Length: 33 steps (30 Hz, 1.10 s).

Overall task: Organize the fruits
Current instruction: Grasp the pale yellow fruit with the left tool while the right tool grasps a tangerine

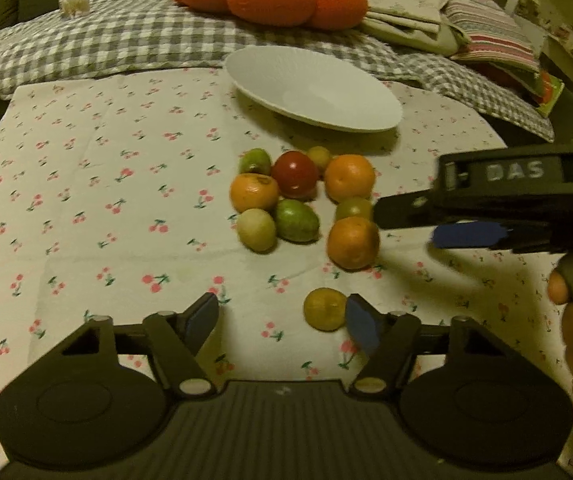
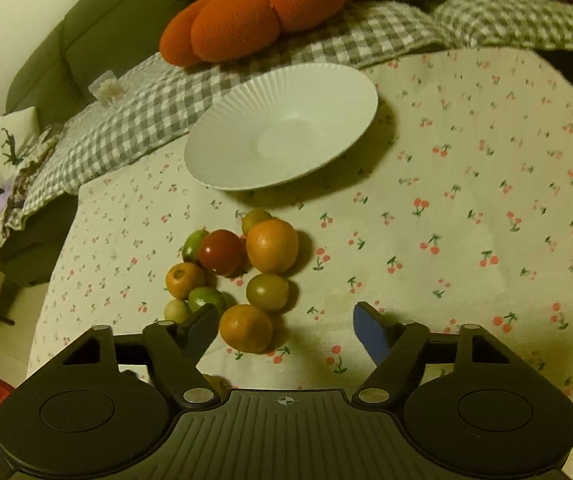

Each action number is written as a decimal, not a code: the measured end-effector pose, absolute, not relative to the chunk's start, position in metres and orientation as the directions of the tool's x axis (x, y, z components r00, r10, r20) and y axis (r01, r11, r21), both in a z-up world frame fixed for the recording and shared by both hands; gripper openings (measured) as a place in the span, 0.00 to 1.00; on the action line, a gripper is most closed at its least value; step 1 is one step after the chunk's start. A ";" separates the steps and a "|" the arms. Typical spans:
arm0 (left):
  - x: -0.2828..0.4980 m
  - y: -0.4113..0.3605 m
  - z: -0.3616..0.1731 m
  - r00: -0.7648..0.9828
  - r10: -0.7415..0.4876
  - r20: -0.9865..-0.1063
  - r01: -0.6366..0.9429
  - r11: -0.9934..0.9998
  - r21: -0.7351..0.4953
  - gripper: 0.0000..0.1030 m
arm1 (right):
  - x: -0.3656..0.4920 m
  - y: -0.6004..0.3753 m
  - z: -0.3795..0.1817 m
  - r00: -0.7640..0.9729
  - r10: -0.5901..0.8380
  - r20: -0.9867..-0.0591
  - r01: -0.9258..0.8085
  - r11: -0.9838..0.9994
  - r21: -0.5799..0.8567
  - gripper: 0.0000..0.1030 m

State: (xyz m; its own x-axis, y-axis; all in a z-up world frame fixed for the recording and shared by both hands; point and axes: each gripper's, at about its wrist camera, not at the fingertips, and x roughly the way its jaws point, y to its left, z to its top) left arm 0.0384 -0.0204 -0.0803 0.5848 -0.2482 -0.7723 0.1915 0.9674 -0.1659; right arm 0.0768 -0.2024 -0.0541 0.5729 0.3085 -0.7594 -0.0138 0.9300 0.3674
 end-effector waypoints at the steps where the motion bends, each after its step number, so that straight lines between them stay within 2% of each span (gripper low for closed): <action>1: 0.038 -0.022 -0.081 0.583 -0.256 -0.771 0.203 0.965 -0.167 0.61 | 0.078 -0.201 -0.056 0.566 0.317 -0.761 -0.017 0.928 0.373 0.68; 8: 0.034 -0.035 -0.085 0.583 -0.303 -0.753 0.278 0.946 -0.166 0.48 | 0.082 -0.192 -0.063 0.543 0.328 -0.773 -0.037 0.929 0.368 0.68; 10: 0.034 -0.039 -0.085 0.580 -0.323 -0.748 0.299 0.938 -0.173 0.38 | 0.083 -0.190 -0.064 0.540 0.328 -0.775 -0.040 0.930 0.366 0.68; 14: 0.032 -0.045 -0.088 0.580 -0.324 -0.748 0.321 0.934 -0.156 0.33 | 0.084 -0.184 -0.067 0.530 0.332 -0.780 -0.059 0.932 0.357 0.61; 18: 0.033 -0.046 -0.087 0.584 -0.327 -0.743 0.320 0.934 -0.160 0.23 | 0.086 -0.179 -0.070 0.527 0.321 -0.787 -0.072 0.939 0.335 0.59; 25: 0.034 -0.046 -0.087 0.590 -0.327 -0.738 0.321 0.934 -0.157 0.23 | 0.089 -0.168 -0.074 0.528 0.310 -0.791 -0.107 0.948 0.300 0.52; 28: 0.034 -0.044 -0.085 0.598 -0.320 -0.735 0.317 0.937 -0.150 0.23 | 0.091 -0.165 -0.075 0.535 0.300 -0.790 -0.119 0.952 0.281 0.44; 30: 0.034 -0.042 -0.083 0.603 -0.320 -0.731 0.312 0.938 -0.153 0.23 | 0.092 -0.164 -0.076 0.530 0.318 -0.786 -0.134 0.947 0.292 0.34; 33: 0.034 -0.039 -0.081 0.610 -0.318 -0.726 0.306 0.940 -0.154 0.22 | 0.090 -0.161 -0.074 0.535 0.322 -0.781 -0.148 0.946 0.288 0.32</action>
